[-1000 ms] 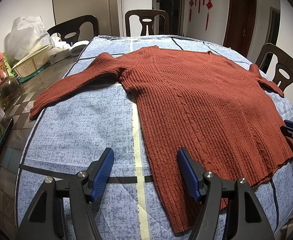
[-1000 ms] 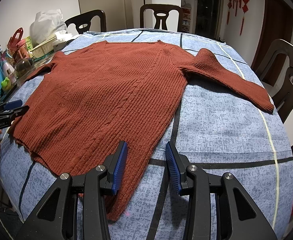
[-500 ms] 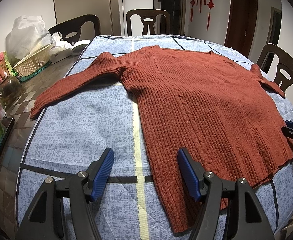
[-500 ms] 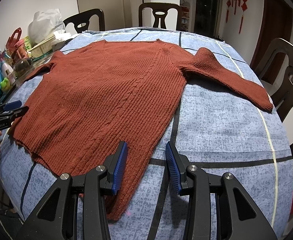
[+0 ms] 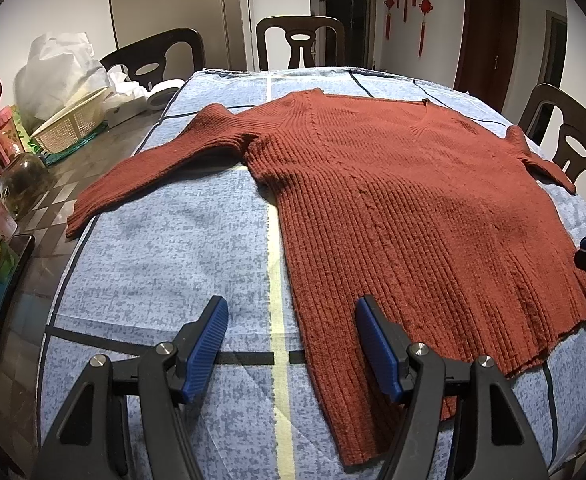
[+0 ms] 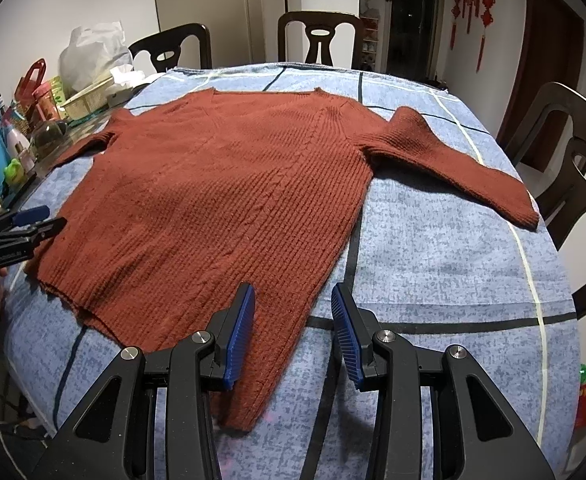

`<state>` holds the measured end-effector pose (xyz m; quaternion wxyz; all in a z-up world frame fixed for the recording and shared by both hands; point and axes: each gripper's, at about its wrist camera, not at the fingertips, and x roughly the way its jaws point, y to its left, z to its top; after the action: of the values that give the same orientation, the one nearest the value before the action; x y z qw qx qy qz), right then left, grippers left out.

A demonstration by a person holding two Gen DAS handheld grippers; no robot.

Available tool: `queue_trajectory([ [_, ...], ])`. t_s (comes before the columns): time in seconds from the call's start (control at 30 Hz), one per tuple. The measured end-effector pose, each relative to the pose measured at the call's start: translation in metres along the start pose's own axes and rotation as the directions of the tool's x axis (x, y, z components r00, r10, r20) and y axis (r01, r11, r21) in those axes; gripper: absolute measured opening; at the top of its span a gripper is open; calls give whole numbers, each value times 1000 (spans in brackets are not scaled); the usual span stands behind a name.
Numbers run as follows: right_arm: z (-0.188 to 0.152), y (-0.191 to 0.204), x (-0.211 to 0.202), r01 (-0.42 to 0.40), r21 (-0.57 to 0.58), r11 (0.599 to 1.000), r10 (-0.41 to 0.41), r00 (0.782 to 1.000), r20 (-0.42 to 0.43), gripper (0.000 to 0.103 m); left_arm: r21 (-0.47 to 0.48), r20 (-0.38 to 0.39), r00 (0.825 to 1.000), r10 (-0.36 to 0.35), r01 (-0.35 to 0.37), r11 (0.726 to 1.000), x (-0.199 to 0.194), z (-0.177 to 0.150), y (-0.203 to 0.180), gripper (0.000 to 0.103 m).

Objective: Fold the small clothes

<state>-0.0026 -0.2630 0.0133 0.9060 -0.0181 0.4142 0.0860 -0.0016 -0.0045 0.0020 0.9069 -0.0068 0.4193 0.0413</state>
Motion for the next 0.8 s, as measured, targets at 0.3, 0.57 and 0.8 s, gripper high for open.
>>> queue_trajectory([
  [0.3,10,15,-4,-31,-26,999,32,999,20,41,-23,-14,1000,-2,2,1000,-1,2,2,68],
  [0.57,23,34,6,-70,-51,996,72,997,27,41,-44,-5,1000,3,-4,999,-1,8,7,68],
  [0.8,35,49,17,-93,-77,993,95,995,26,41,-75,9,999,40,-39,996,1,19,24,68],
])
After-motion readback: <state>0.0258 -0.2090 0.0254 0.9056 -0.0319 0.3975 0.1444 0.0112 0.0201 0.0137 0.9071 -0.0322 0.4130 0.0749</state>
